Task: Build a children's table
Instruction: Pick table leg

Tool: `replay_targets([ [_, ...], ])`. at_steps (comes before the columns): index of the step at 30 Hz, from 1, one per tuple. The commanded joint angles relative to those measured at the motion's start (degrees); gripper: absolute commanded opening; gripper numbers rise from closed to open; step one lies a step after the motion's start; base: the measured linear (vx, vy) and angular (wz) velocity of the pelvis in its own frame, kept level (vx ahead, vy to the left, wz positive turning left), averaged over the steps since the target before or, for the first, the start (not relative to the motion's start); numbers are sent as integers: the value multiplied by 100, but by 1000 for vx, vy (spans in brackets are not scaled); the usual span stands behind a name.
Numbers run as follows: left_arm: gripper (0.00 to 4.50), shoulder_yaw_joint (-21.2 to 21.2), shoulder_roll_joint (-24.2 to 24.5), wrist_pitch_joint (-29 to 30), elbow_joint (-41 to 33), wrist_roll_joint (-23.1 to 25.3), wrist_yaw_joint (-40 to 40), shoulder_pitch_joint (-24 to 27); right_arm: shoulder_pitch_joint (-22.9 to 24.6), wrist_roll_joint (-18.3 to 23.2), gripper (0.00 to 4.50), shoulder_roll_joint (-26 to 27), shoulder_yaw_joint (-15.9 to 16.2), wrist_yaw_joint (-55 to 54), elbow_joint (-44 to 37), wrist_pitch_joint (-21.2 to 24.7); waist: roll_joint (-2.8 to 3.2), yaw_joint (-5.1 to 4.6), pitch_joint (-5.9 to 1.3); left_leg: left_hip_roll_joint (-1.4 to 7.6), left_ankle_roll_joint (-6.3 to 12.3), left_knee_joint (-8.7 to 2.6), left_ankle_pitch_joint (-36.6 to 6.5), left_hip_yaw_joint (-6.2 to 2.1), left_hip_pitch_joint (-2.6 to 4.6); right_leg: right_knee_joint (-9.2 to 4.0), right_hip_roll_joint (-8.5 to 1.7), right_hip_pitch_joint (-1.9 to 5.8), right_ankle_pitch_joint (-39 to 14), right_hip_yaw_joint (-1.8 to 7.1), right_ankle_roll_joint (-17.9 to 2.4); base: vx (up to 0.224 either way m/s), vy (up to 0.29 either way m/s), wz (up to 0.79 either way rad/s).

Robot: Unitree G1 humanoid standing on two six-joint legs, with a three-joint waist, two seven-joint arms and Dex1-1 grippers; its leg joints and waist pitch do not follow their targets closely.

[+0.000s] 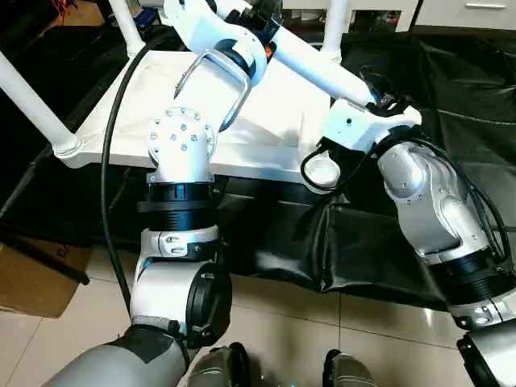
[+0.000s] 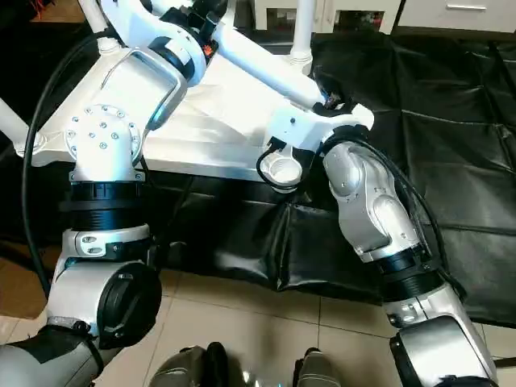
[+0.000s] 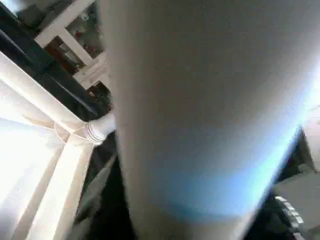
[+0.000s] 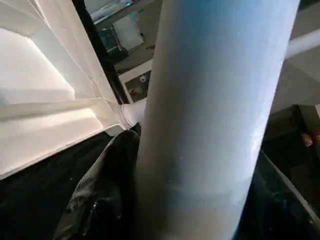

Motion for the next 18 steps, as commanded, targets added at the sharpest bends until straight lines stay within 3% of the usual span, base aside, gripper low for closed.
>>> replay_targets([
  [1,245,-106,-273,70,-369,-160,-245,141,27,17,207,-4,-50,111,136,54,-191,-16,-597,192,1056,-272,-465,-156,296,-236,-34,334,-240,56,-1580,0,0,0],
  [5,277,-489,-32,917,-734,-575,-873,392,-12,282,203,0,-368,16,188,66,-197,-7,-596,197,1125,-268,-377,-151,294,-228,-29,327,-241,53,-1648,0,0,0],
  [7,277,-659,57,1277,-914,-742,-1065,566,-44,477,198,31,-547,15,237,108,-240,-2,-620,192,1148,-254,-337,-146,302,-221,-33,330,-250,56,-1663,0,0,0],
  [8,277,-699,69,1346,-969,-785,-1107,618,-56,516,196,31,-584,17,255,116,-229,-9,-610,188,1162,-254,-335,-149,289,-223,-32,335,-301,52,-1647,0,0,0],
  [11,277,-936,128,1560,-1287,-895,-1241,900,-116,1055,194,224,-1019,85,313,335,-284,-24,-612,191,1180,-254,-417,-139,284,-244,-40,335,-456,56,-1607,0,0,0],
  [13,277,-1024,174,1557,-1372,-843,-1319,991,-149,1125,189,226,-1100,82,323,361,-261,-15,-609,194,1171,-254,-447,-145,289,-247,-44,332,-533,54,-1574,0,0,0],
  [14,277,-1156,254,1573,-1586,-763,-1499,1251,-201,1402,189,289,-1395,98,289,439,-292,-17,-613,199,1133,-260,-453,-146,290,-254,-42,339,-589,55,-1523,0,0,0],
  [18,277,-1244,383,1624,-1826,-739,-1796,1544,-241,1710,186,306,-1668,184,225,456,-266,-14,-610,200,1102,-267,-449,-148,290,-253,-31,328,-659,55,-1457,0,0,0],
])
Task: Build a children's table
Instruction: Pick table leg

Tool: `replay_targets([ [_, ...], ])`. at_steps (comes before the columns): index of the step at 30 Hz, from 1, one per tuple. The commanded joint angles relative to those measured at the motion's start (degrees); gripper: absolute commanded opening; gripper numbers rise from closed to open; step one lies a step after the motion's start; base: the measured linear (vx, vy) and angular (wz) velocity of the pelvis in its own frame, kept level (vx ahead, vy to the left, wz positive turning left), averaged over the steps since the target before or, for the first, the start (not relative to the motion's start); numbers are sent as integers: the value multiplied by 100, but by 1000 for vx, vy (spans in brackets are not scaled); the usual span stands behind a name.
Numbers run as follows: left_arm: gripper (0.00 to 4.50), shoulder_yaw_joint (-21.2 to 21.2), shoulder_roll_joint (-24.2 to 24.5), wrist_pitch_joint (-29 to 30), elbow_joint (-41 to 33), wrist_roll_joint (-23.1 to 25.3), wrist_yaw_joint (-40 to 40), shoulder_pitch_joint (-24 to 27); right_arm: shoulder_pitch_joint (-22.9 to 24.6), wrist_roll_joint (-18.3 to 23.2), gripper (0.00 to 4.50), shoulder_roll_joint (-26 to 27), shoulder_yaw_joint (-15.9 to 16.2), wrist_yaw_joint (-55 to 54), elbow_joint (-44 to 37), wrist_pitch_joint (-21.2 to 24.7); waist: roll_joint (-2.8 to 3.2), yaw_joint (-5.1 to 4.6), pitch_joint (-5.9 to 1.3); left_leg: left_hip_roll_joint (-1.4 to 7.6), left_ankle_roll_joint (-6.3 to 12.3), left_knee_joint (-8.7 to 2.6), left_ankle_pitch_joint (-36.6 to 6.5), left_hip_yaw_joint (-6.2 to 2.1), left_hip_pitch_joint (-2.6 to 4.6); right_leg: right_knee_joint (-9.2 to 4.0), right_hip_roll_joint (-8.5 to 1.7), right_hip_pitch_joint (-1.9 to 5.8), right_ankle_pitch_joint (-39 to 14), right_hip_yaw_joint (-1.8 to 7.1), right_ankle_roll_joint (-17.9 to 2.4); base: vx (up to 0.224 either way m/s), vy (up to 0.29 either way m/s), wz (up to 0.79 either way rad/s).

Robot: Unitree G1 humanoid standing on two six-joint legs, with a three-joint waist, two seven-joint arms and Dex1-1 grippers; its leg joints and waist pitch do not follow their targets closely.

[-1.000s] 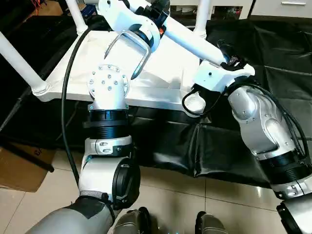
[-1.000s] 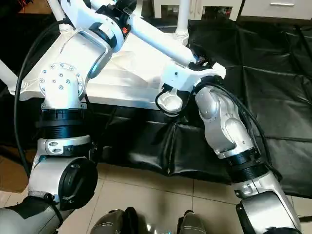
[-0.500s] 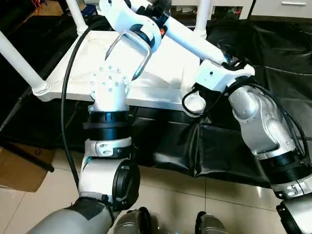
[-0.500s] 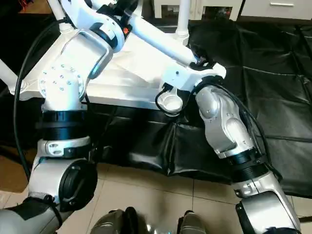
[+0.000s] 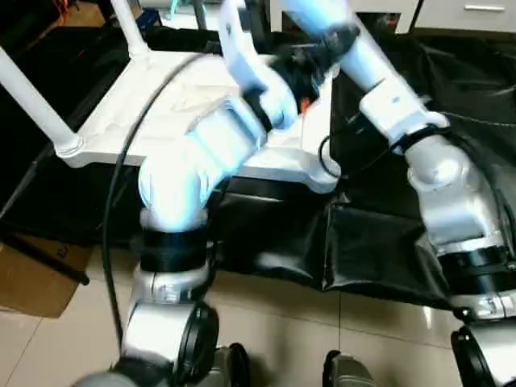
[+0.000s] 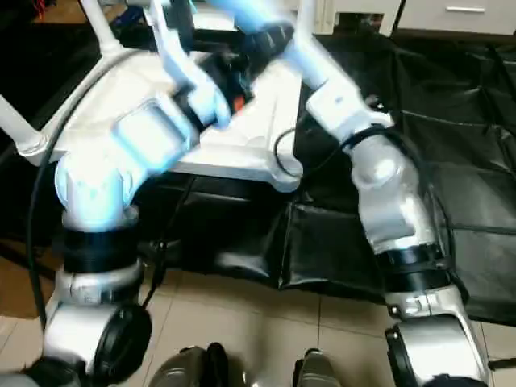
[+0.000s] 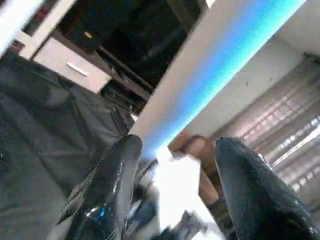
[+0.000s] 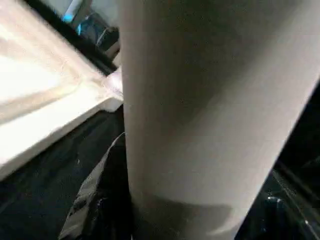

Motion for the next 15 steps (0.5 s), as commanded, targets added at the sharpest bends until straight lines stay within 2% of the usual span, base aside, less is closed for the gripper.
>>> replay_targets([
  [1,277,-5,97,44,-341,-15,-304,145,-68,222,186,-40,-149,137,-170,-25,-260,-13,-609,212,987,-304,-511,-147,308,-284,-16,318,-753,56,-1408,0,0,0],
  [3,277,-19,151,-64,-501,15,-567,285,-37,374,186,-26,-221,225,-230,18,-245,-16,-609,213,890,-314,-626,-143,318,-297,-13,310,-851,56,-1366,0,0,0],
  [6,277,57,204,-175,-571,-13,-745,414,5,543,186,24,-306,320,-361,97,-251,-21,-604,211,841,-325,-665,-141,310,-294,-8,310,-804,62,-1343,0,0,0],
  [7,277,199,308,-352,-513,46,-779,560,128,833,186,80,-362,566,-648,221,-295,-17,-635,211,865,-319,-637,-141,305,-277,-15,335,-720,72,-1333,0,0,0],
  [8,277,264,437,-676,-256,517,-463,516,253,1073,186,135,-371,827,-946,439,-341,-20,-644,217,871,-319,-620,-132,302,-276,-19,333,-706,78,-1327,0,0,0],
  [9,277,262,454,-716,-229,581,-433,510,267,1104,186,141,-372,858,-975,457,-288,-11,-636,222,897,-321,-634,-151,299,-277,-14,330,-767,83,-1204,0,0,0],
  [10,277,214,682,-1189,95,1365,-84,432,451,1442,186,220,-365,1176,-1339,689,-321,-23,-646,221,919,-324,-637,-153,296,-293,-1,337,-778,82,-1118,0,0,0],
  [11,277,170,833,-1482,315,1903,183,368,591,1668,186,286,-366,1348,-1602,888,-462,-27,-691,238,906,-325,-594,-160,303,-295,-2,355,-780,94,-950,0,0,0],
  [12,277,170,833,-1482,315,1903,183,368,591,1668,186,286,-366,1348,-1602,888,-394,-3,-682,257,868,-338,-611,-178,311,-282,-9,337,-860,101,-843,0,0,0],
  [13,277,54,977,-1779,414,2395,335,329,751,1726,186,301,-275,1443,-1863,1060,-533,-55,-726,263,760,-345,-513,-174,302,-289,8,352,-879,84,-765,0,0,0],
  [14,277,-33,1054,-1958,432,2715,417,327,884,1738,186,284,-185,1503,-2033,1114,-426,10,-737,293,612,-355,-441,-189,358,-256,-2,301,-830,89,-750,0,0,0],
  [15,277,-165,1131,-2105,408,2963,387,312,989,1754,186,254,-90,1573,-2164,1102,-534,-22,-753,301,502,-360,-403,-170,368,-271,13,293,-712,84,-821,0,0,0],
])
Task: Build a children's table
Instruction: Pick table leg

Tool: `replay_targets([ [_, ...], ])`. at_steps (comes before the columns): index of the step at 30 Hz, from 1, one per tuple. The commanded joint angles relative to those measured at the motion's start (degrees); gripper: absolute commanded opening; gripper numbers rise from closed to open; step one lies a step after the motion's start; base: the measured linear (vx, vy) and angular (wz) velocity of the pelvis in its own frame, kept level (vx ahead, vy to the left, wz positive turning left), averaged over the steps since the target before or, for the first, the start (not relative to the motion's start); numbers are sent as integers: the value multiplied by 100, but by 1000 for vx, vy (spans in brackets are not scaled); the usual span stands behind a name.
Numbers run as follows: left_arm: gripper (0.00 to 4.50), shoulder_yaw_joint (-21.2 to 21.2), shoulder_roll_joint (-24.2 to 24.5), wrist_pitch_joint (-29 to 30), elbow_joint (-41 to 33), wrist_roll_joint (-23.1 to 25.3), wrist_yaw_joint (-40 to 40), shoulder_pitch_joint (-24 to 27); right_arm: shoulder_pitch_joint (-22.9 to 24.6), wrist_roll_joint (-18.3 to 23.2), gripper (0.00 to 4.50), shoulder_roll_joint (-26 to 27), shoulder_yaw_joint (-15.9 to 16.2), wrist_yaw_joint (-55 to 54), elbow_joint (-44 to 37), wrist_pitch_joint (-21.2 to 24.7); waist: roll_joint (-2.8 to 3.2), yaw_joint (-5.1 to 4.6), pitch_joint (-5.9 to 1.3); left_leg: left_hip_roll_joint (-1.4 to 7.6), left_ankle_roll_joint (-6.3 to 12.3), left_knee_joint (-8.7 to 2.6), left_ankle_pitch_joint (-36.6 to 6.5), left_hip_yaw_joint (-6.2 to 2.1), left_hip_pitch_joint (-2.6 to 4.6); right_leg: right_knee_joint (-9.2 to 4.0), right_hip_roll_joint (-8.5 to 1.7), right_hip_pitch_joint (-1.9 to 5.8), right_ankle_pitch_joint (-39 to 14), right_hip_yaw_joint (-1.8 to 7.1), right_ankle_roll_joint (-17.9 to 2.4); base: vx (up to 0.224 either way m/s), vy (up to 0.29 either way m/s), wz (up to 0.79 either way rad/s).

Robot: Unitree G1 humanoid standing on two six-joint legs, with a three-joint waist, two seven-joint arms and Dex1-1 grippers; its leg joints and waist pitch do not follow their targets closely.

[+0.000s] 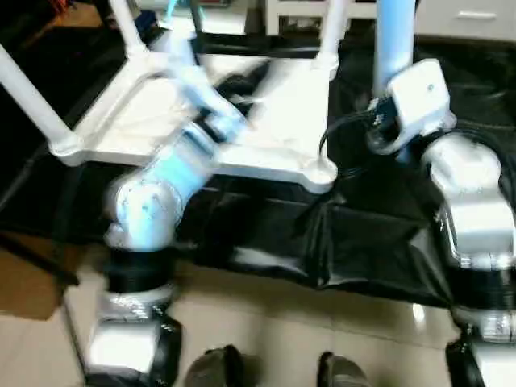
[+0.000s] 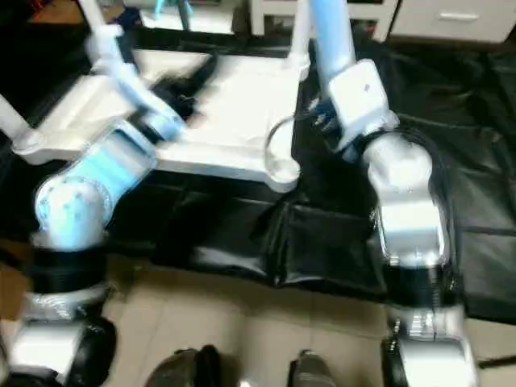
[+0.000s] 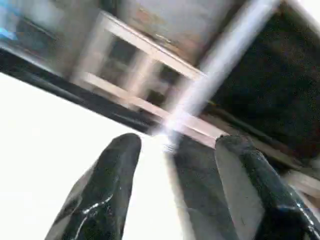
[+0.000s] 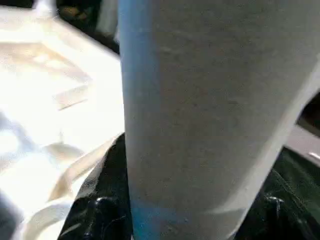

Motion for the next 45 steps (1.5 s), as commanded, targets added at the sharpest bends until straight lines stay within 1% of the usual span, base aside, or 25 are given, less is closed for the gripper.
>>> replay_targets([
  [1,277,-314,83,-323,-95,534,39,-69,88,140,186,-55,184,184,-398,42,-210,5,-732,272,436,-374,-386,-163,375,-248,-16,279,-606,81,-1033,0,0,0],
  [2,277,-420,111,-379,-110,650,23,-95,156,204,186,-31,208,222,-503,68,-309,-4,-738,276,429,-368,-392,-135,383,-247,-21,275,-559,90,-1074,0,0,0],
  [4,277,-602,117,-461,-143,836,49,-179,258,285,186,29,263,272,-635,90,-276,45,-734,281,326,-391,-506,-136,394,-228,-45,256,-597,98,-1117,0,0,0],
  [8,277,-984,30,-593,-245,1100,-152,-355,393,265,186,22,407,318,-716,94,-354,51,-724,271,9,-435,-903,-121,416,-263,-36,227,-736,105,-1031,0,0,0],
  [10,277,-1145,-42,-472,-461,1103,-310,-435,459,157,186,-22,516,311,-681,64,-413,44,-706,259,-129,-462,-1259,-124,367,-302,-69,256,-1064,120,-911,0,0,0],
  [12,277,-1186,-82,-392,-580,1046,-360,-466,488,121,186,-34,548,301,-662,53,-423,50,-707,266,-208,-466,-1427,-117,391,-328,-81,224,-1289,136,-849,0,0,0],
  [13,277,-1230,-111,-309,-769,938,-478,-521,542,63,186,-60,598,277,-624,59,-375,69,-702,262,-237,-472,-1479,-131,392,-330,-81,216,-1335,137,-836,0,0,0],
  [16,277,-1190,-194,-185,-1029,638,-623,-603,622,31,186,-87,645,240,-568,78,-412,53,-678,254,-355,-492,-1827,-137,376,-375,-68,196,-1616,140,-762,0,0,0],
  [17,277,-1141,-219,-7,-1362,197,-846,-696,724,-6,186,-114,661,151,-494,101,-371,65,-682,251,-383,-493,-1858,-151,371,-363,-74,203,-1631,140,-754,0,0,0],
  [19,277,-1133,-192,114,-1540,-14,-988,-736,773,-41,186,-118,660,81,-448,119,-387,60,-677,242,-439,-498,-1957,-148,369,-366,-63,192,-1693,137,-753,0,0,0],
  [21,277,-1112,-166,159,-1576,-54,-1033,-724,795,-65,186,-99,646,16,-435,128,-389,53,-670,235,-450,-500,-2027,-149,369,-381,-49,183,-1755,135,-703,0,0,0],
  [22,277,-1013,-171,229,-1531,109,-900,-678,771,-70,186,-51,626,-29,-422,125,-332,44,-656,225,-481,-511,-2137,-159,357,-398,-36,180,-1846,135,-605,0,0,0],
  [23,277,-925,-154,278,-1486,265,-713,-632,759,-56,186,-14,593,-70,-420,116,-332,44,-656,225,-481,-511,-2137,-159,357,-398,-36,180,-1846,135,-605,0,0,0],
  [26,277,-513,176,267,-1091,1037,3,-366,654,482,186,347,54,-220,-403,89,-312,12,-661,213,-536,-512,-2403,-193,369,-431,-19,167,-2029,131,-409,0,0,0],
  [27,277,-480,335,346,-1002,1129,-5,-288,594,777,186,413,-172,-121,-447,329,-267,-20,-624,180,-514,-532,-2506,-220,337,-443,-3,178,-2209,120,-308,0,0,0],
  [28,277,-491,514,400,-897,1301,15,-217,515,1149,186,479,-464,0,-492,640,-275,-31,-618,168,-536,-536,-2561,-232,328,-441,4,181,-2333,114,-251,0,0,0],
  [29,277,-474,708,441,-789,1406,23,-105,412,1530,186,490,-812,103,-510,913,-238,-19,-637,150,-531,-521,-2582,-262,379,-437,12,165,-2429,127,-183,0,0,0],
  [31,277,-430,864,449,-690,1446,-7,18,322,1857,186,423,-1093,258,-501,1100,-198,-1,-643,168,-633,-540,-2667,-281,446,-448,45,109,-2296,138,-242,0,0,0],
  [32,277,-380,1149,178,-560,1629,-110,352,210,2622,186,6,-1535,939,-501,1551,-114,17,-625,186,-716,-565,-2702,-294,473,-432,64,87,-2040,147,-334,0,0,0],
  [33,277,-372,1189,130,-543,1646,-141,408,197,2750,186,-67,-1602,1058,-505,1634,-144,21,-621,197,-703,-578,-2794,-320,474,-425,86,140,-1768,142,-377,0,0,0],
  [36,277,-400,1344,-222,-553,1916,-346,929,254,3887,186,-604,-2171,1993,-495,2336,-157,58,-595,197,-559,-566,-2607,-268,465,-435,43,130,-1541,183,-559,0,0,0],
  [39,277,-718,1353,-305,-756,2247,-320,1465,521,4293,186,-1045,-2488,2488,-395,2822,-182,84,-602,209,-500,-561,-2491,-255,459,-437,11,146,-1570,182,-686,0,0,0],
  [40,277,-797,1340,-269,-815,2307,-281,1576,577,4320,186,-1110,-2536,2512,-397,2917,-210,124,-552,232,-444,-575,-2444,-238,450,-461,-10,142,-1678,209,-670,0,0,0],
  [42,277,-972,1178,-281,-1083,2167,-413,2017,754,4312,186,-1102,-2635,2309,-619,3114,-279,95,-560,217,-445,-571,-2316,-240,406,-472,-42,166,-1909,206,-693,0,0,0],
  [45,277,-1419,1072,-682,-1315,2473,-278,2634,1003,4176,186,-1022,-2683,1793,-983,3052,-294,104,-539,232,-405,-584,-2295,-244,397,-528,-60,137,-2252,210,-579,0,0,0],
])
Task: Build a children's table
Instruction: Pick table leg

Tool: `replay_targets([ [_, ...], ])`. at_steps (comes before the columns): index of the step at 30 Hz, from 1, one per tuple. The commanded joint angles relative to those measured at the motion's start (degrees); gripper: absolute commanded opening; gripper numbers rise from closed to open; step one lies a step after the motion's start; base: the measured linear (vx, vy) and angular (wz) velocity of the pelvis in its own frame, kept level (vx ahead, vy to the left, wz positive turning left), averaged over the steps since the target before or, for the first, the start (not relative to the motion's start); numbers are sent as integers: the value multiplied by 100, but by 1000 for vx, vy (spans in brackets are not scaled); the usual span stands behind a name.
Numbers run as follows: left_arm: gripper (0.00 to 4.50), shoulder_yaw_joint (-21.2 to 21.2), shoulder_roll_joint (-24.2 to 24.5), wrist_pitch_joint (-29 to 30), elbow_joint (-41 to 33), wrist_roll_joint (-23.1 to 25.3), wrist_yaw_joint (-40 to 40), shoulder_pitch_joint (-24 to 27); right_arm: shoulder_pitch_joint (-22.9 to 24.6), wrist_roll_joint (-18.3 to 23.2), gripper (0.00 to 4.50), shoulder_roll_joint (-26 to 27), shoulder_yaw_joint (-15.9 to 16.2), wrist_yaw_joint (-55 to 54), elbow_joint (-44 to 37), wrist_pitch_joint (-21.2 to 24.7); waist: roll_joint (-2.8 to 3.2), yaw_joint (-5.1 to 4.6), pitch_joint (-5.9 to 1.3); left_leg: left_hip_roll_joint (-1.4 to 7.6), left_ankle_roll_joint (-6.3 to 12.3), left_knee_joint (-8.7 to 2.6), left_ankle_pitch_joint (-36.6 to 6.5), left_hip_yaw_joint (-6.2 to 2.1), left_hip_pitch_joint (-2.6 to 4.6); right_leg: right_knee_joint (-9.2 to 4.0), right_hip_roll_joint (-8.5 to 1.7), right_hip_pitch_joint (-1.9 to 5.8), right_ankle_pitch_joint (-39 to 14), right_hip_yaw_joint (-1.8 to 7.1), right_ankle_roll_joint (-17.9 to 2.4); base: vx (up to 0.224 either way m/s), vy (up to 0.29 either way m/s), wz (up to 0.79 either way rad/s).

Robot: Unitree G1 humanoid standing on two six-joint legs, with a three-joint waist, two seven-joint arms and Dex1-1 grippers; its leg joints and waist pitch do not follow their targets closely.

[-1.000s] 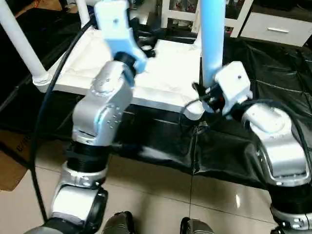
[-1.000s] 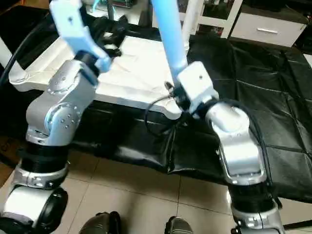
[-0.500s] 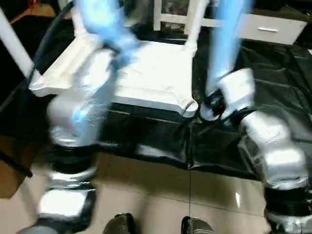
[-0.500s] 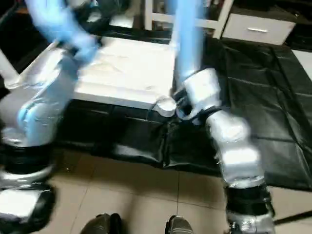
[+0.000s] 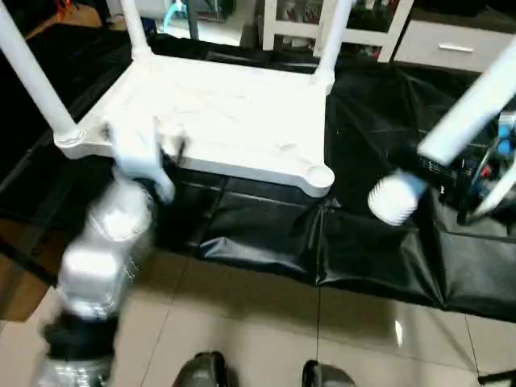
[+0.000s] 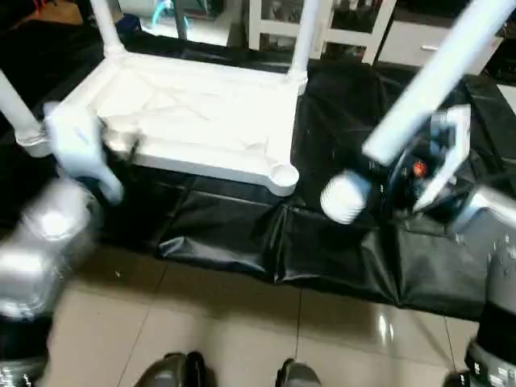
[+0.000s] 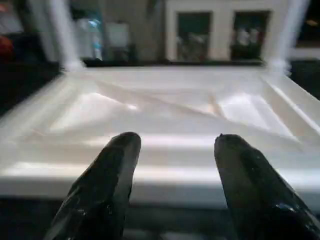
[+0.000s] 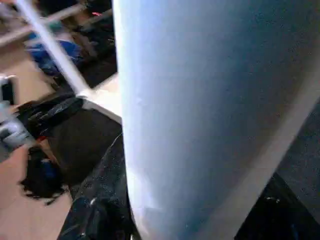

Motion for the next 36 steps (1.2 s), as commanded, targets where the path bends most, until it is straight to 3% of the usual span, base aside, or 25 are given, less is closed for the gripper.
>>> replay_targets([
  [1,277,-380,39,-292,-276,325,16,230,84,-139,186,4,-115,-404,-392,-120,-130,-34,-417,273,-310,-536,-2327,-214,286,-497,-113,111,-2507,55,-468,0,0,0],
  [8,277,-581,-373,-564,-405,453,-19,155,148,-988,186,344,424,-1207,-769,-1132,-81,-155,-332,244,-473,-591,-2729,-277,322,-614,-96,37,-3349,6,-79,0,0,0],
  [12,277,-582,-442,-553,-362,503,-73,-11,217,-1108,186,374,511,-1321,-750,-1317,-34,-232,-224,223,-655,-622,-4083,-376,574,-740,-1,47,-4148,-132,77,0,0,0],
  [13,277,-638,-428,-564,-321,583,-73,-35,261,-1048,186,508,466,-1490,-776,-1342,80,-311,-99,265,-699,-735,-5050,-427,786,-844,230,97,-4102,-437,46,0,0,0],
  [14,277,-662,-430,-557,-303,632,-75,-37,276,-988,186,600,419,-1595,-795,-1311,117,-387,-41,324,-723,-906,-5455,-424,785,-717,375,188,-3686,-615,-37,0,0,0],
  [15,277,-682,-431,-561,-292,665,-90,-35,371,-1002,186,636,469,-1597,-852,-1370,228,-270,-88,497,-733,-1245,-5806,-425,476,299,233,662,-1967,-533,-294,0,0,0],
  [16,277,-690,-443,-562,-276,716,-111,-30,504,-1042,186,667,570,-1584,-941,-1445,198,-218,-71,552,-624,-1341,-5870,-387,483,404,195,661,-1491,-490,-320,0,0,0],
  [17,277,-690,-443,-562,-276,716,-111,-30,504,-1042,186,667,570,-1584,-941,-1445,104,-237,-39,460,-528,-1125,-5599,-318,830,21,54,369,-2031,-233,-381,0,0,0],
  [18,277,-683,-451,-555,-272,739,-117,-28,539,-1047,186,684,601,-1597,-975,-1448,-108,-279,-4,261,-500,-853,-5189,-279,879,-364,16,317,-3367,-157,-274,0,0,0],
  [19,277,-668,-465,-567,-262,745,-124,-28,585,-1081,186,714,653,-1631,-1009,-1502,-180,-125,-66,-89,115,9,-1864,-316,453,-973,-699,723,-5789,356,-311,0,0,0],
  [20,277,-654,-475,-572,-260,752,-127,-31,703,-1162,186,753,765,-1654,-1083,-1618,-128,-67,-57,-74,262,35,-1300,-405,228,-926,-733,942,-5681,419,-444,85,-4,-12],
  [21,277,-650,-473,-560,-263,760,-122,-36,763,-1180,186,789,808,-1665,-1124,-1653,-27,-66,-36,41,208,-196,-1109,-441,186,-867,-552,950,-5284,178,-588,124,14,-12],
  [22,277,-645,-471,-543,-265,774,-120,-43,791,-1146,186,832,819,-1680,-1145,-1648,-5,-102,-69,67,173,-380,-1211,-434,233,-766,-310,911,-4705,17,-654,124,14,-12],
  [23,277,-636,-469,-528,-268,786,-121,-54,830,-1132,186,884,845,-1709,-1175,-1663,117,-193,-134,133,135,-547,-1547,-485,436,-579,31,785,-3484,-165,-842,109,35,-7],
  [24,277,-636,-469,-528,-268,786,-121,-54,830,-1132,186,884,845,-1709,-1175,-1663,124,-262,-166,192,190,-574,-1637,-535,563,-504,89,730,-2883,-185,-965,118,44,-1],
  [25,277,-625,-474,-516,-269,797,-146,-62,867,-1157,186,904,900,-1754,-1195,-1726,274,-452,-280,361,761,-611,-1388,-791,950,-173,230,519,-1265,-294,-1298,118,44,-1],
  [26,277,-623,-472,-514,-269,811,-151,-63,888,-1167,186,900,933,-1751,-1211,-1742,315,-481,-281,413,1001,-585,-1388,-841,1090,-108,227,387,-1094,-319,-1323,121,50,6],
  [27,277,-610,-469,-504,-267,818,-167,-64,914,-1190,186,897,973,-1759,-1228,-1770,271,-542,-246,482,1541,-542,-1228,-910,1193,-18,172,244,-892,-306,-1235,132,35,10],
  [28,277,-610,-469,-504,-267,818,-167,-64,914,-1190,186,897,973,-1759,-1228,-1770,228,-550,-224,450,1753,-502,-1106,-881,1172,-18,121,230,-715,-272,-1190,132,35,10],
  [30,277,-579,-468,-497,-256,852,-206,-53,951,-1196,186,892,1027,-1773,-1253,-1815,94,-440,-221,-36,2075,-293,-568,-492,577,-212,-92,772,7,-38,-1257,118,15,7],
  [31,277,-556,-477,-496,-250,879,-230,-40,973,-1203,186,871,1070,-1776,-1259,-1860,20,-309,-330,-316,2001,-96,-231,-379,115,-250,-137,1247,495,156,-1324,105,13,7],
  [32,277,-554,-477,-495,-249,882,-232,-39,977,-1206,186,866,1078,-1774,-1260,-1867,117,-284,-361,-201,1971,-123,317,-455,76,-159,-65,1217,737,35,-1563,91,-5,12],
  [34,277,-538,-476,-486,-255,894,-245,-30,988,-1246,186,831,1143,-1745,-1272,-1904,250,-392,-399,-22,2314,-154,1054,-675,665,67,238,778,477,-236,-1649,145,-38,12],
  [35,277,-533,-479,-482,-258,896,-242,-26,987,-1260,186,817,1159,-1738,-1276,-1909,326,-548,-410,368,2933,-76,1677,-1136,1364,335,329,75,-492,-334,-1178,147,-72,7],
  [36,277,-532,-478,-482,-258,896,-243,-25,987,-1262,186,815,1163,-1737,-1276,-1911,315,-650,-432,592,3216,-51,2012,-1363,1600,475,265,-214,-1025,-271,-677,82,-114,-7],
])
